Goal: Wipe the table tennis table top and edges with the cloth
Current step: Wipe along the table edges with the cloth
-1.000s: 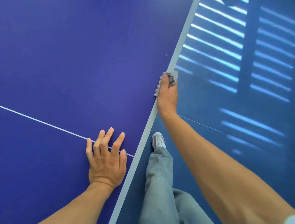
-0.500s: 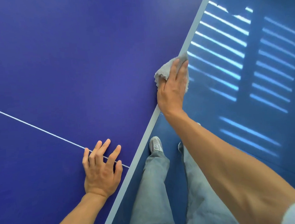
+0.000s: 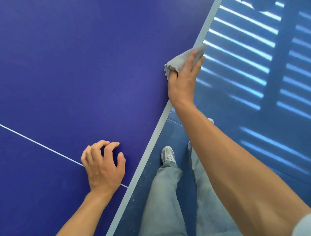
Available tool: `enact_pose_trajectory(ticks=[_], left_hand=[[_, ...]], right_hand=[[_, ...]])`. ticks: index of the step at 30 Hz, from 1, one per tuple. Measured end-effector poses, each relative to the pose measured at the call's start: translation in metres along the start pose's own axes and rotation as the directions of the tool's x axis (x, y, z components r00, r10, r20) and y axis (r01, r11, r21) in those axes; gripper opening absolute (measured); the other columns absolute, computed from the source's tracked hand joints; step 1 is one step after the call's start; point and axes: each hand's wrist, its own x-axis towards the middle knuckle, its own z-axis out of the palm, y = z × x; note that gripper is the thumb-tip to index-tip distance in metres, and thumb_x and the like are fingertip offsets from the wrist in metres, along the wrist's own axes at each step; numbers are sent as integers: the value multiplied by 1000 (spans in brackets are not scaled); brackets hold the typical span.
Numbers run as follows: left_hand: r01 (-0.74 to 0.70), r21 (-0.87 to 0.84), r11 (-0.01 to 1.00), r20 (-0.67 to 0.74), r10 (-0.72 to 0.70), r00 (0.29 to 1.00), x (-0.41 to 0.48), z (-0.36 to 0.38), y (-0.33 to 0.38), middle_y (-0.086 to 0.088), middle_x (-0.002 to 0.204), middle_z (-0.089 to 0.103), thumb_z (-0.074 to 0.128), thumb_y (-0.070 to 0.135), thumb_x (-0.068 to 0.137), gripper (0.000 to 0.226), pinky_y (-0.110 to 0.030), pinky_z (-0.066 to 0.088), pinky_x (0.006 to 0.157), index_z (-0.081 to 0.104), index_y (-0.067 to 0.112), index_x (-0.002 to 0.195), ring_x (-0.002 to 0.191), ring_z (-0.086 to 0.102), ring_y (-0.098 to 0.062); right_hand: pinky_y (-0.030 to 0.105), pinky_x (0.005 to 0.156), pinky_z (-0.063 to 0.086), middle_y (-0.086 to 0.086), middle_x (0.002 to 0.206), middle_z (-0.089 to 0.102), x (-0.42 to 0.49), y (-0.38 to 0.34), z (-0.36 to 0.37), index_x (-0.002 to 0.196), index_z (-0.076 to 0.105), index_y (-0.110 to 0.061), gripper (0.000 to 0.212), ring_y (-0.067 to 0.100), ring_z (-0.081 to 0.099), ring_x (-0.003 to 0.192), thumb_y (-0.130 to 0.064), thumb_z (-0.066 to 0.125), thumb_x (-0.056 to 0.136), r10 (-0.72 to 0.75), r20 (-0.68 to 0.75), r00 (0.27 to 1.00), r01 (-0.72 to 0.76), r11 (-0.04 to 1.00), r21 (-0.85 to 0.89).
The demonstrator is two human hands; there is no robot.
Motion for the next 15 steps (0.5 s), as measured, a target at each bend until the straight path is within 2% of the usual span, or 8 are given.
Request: enact_pose_trajectory(ticks=[1,2,3,5,8,10,12,15], left_hand=[[-3,-21,1000,-26,2,1000,19,2,12,-12,120,55,52,31,91,33,-63,34,109,67,11,113,113,51,-34],[-10,-47,999,-47,8,999,40,4,27,-12,121,55,53,29,92,32,-63,33,110,66,11,114,116,50,-33],[-20,-78,997,-64,15,998,61,6,42,-12,122,56,54,27,92,31,-64,32,112,66,11,115,118,51,-33],[-46,-144,989,-96,33,995,106,12,76,-11,124,57,55,24,92,29,-63,32,112,65,11,116,121,51,-31],[-91,-220,971,-115,67,991,176,22,131,-11,129,58,56,18,92,31,-62,33,112,65,11,121,125,50,-29],[-152,-212,965,-75,139,987,224,29,168,-10,136,56,53,18,93,37,-60,28,118,64,13,128,132,49,-31],[-259,-134,956,4,262,965,274,37,201,-9,146,51,47,18,96,44,-57,18,124,60,17,138,143,42,-32],[-415,3,910,153,410,899,348,53,240,-6,160,38,37,23,102,50,-57,7,127,50,28,149,153,27,-31]], right_hand=[[47,111,48,14,173,9,15,-4,-4,166,-8,-25,88,33,35,151,-20,55,105,79,-12,997,-76,988,135],[44,93,58,15,165,33,25,-6,-9,167,-4,-28,88,29,59,129,-20,56,103,143,1,990,-138,953,272],[37,74,60,15,145,56,30,-6,-14,166,9,-27,82,22,69,99,-19,58,100,174,23,984,-169,905,391],[30,58,53,12,107,71,26,0,-21,152,36,-17,60,15,63,69,-19,57,97,170,50,984,-173,861,478],[32,69,54,8,110,69,-12,21,-24,139,46,-18,47,20,67,84,-25,57,94,157,169,973,-214,889,406],[24,75,51,3,112,66,-40,36,-25,140,44,-19,48,17,67,94,-27,60,95,109,273,956,-205,912,355],[16,72,51,1,112,64,-43,41,-22,144,41,-19,53,8,67,88,-25,63,96,123,358,926,-266,885,383],[29,56,56,1,90,68,-2,29,-25,116,48,-29,26,13,63,65,-16,61,97,152,400,904,-365,762,536]])
